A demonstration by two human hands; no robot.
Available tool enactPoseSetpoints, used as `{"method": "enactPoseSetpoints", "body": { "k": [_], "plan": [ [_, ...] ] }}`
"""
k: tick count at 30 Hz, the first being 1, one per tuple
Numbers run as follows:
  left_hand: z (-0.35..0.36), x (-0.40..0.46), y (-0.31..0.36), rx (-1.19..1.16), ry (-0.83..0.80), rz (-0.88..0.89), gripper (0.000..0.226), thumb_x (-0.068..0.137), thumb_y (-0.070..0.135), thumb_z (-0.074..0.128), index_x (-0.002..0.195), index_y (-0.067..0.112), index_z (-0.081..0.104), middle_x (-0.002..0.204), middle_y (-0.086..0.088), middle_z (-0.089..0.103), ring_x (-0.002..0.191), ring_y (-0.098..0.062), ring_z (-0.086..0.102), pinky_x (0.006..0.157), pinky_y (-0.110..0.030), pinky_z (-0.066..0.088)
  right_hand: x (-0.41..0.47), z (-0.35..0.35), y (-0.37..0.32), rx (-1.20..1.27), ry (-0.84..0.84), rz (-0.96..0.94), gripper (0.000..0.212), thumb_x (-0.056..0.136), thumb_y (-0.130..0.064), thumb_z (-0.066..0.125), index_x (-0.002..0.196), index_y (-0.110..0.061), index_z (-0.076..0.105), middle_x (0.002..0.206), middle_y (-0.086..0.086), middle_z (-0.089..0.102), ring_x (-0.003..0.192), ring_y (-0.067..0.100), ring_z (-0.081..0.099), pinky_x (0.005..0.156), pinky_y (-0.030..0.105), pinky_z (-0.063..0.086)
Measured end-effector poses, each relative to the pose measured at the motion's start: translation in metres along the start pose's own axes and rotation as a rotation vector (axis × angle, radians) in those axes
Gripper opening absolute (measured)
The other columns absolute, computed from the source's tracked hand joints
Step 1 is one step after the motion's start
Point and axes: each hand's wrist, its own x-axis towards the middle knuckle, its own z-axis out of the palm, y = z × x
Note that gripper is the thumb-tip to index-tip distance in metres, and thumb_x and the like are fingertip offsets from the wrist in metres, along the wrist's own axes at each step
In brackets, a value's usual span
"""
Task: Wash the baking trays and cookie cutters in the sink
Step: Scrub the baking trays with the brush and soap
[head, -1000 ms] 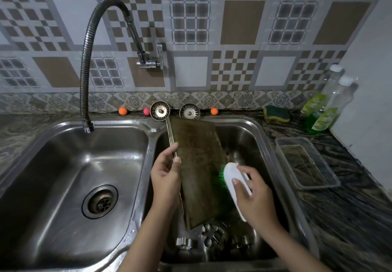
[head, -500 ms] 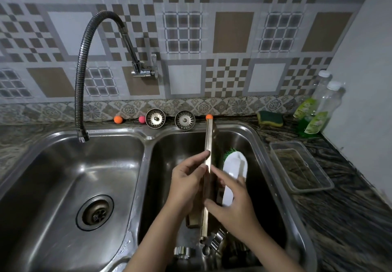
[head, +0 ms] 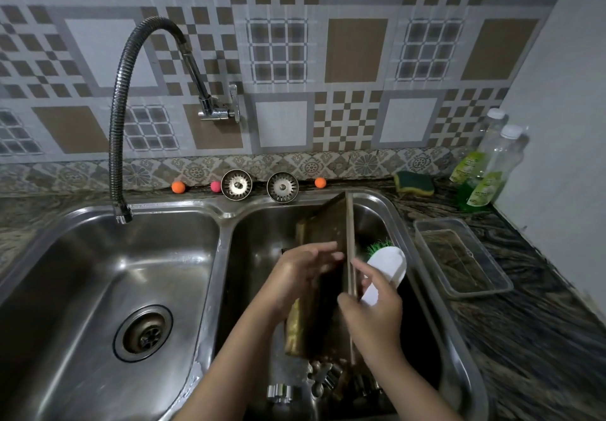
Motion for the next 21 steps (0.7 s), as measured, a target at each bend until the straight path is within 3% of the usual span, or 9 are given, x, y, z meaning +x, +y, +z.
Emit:
{"method": "enactPoseSetpoints", "body": {
  "k": [2,4,6,8,11,15,18,21],
  "plan": [
    [-0.005,-0.004,-0.008,0.225,0.184,0.113,0.026,0.096,0.011,0.048,0.112,0.022,0.065,0.114,0.002,0.068,0.112,-0.008,0.061,0.095,-0.020,0.047,0.006,-0.002,0.004,0.061,0.024,0.084,0.048,0.076,0.007,0.062,0.094,-0.037,0.069,0.104,0.008,0.061,0.083,0.005,0.058,0.068,0.013,0.046],
    [-0.017,-0.011,-0.023,0.433,0.376,0.222,0.028,0.093,0.011,0.055,0.108,0.034,0.062,0.117,0.012,0.058,0.111,0.007,0.053,0.096,-0.012,0.044,0.007,-0.004,0.006,0.104,0.035,0.135,0.053,0.078,0.007,0.060,0.086,-0.044,0.070,0.091,0.013,0.059,0.066,0.013,0.054,0.061,0.021,0.046],
    [-0.035,-0.020,-0.041,0.500,0.491,0.229,0.030,0.090,0.016,0.060,0.115,0.033,0.061,0.127,0.010,0.045,0.119,0.003,0.044,0.104,-0.020,0.037,0.007,-0.008,0.003,0.105,0.031,0.136,0.054,0.079,0.008,0.059,0.086,-0.045,0.069,0.086,0.012,0.054,0.054,0.010,0.045,0.051,0.018,0.042],
    [-0.050,-0.029,-0.051,0.461,0.479,0.126,0.032,0.091,0.017,0.059,0.120,0.030,0.059,0.132,0.008,0.043,0.121,-0.005,0.043,0.103,-0.028,0.040,0.007,-0.010,0.001,0.098,0.025,0.144,0.052,0.079,0.009,0.059,0.090,-0.041,0.069,0.090,0.008,0.054,0.049,0.008,0.042,0.046,0.016,0.041],
    [-0.059,-0.042,-0.055,0.310,0.375,0.036,0.031,0.093,0.007,0.054,0.113,0.030,0.060,0.119,0.005,0.061,0.110,-0.009,0.059,0.082,-0.022,0.053,0.010,-0.012,-0.002,0.098,0.002,0.149,0.052,0.079,0.011,0.058,0.091,-0.038,0.070,0.090,0.004,0.052,0.048,0.006,0.040,0.044,0.013,0.037],
    [-0.077,-0.050,-0.056,0.187,0.400,0.015,0.036,0.089,-0.002,0.057,0.111,0.025,0.064,0.107,-0.003,0.069,0.101,-0.017,0.065,0.076,-0.028,0.055,0.012,-0.011,-0.009,0.103,-0.040,0.133,0.049,0.080,0.013,0.055,0.097,-0.029,0.071,0.085,0.001,0.047,0.042,0.004,0.034,0.042,0.016,0.033],
    [-0.092,-0.057,-0.051,0.061,0.415,0.011,0.036,0.088,-0.003,0.058,0.112,0.023,0.065,0.096,-0.009,0.069,0.087,-0.023,0.066,0.066,-0.032,0.056,0.013,-0.009,-0.015,0.069,-0.069,0.103,0.045,0.080,0.013,0.056,0.100,-0.025,0.071,0.084,0.000,0.047,0.054,0.013,0.042,0.051,0.024,0.040],
    [-0.101,-0.062,-0.049,0.053,0.453,0.054,0.040,0.087,-0.005,0.058,0.106,0.028,0.068,0.092,-0.009,0.063,0.081,-0.021,0.060,0.062,-0.032,0.052,0.015,0.000,-0.024,-0.009,-0.119,0.045,0.037,0.082,0.008,0.059,0.096,-0.024,0.070,0.083,-0.003,0.051,0.062,0.003,0.052,0.060,0.010,0.045]
  ]
}}
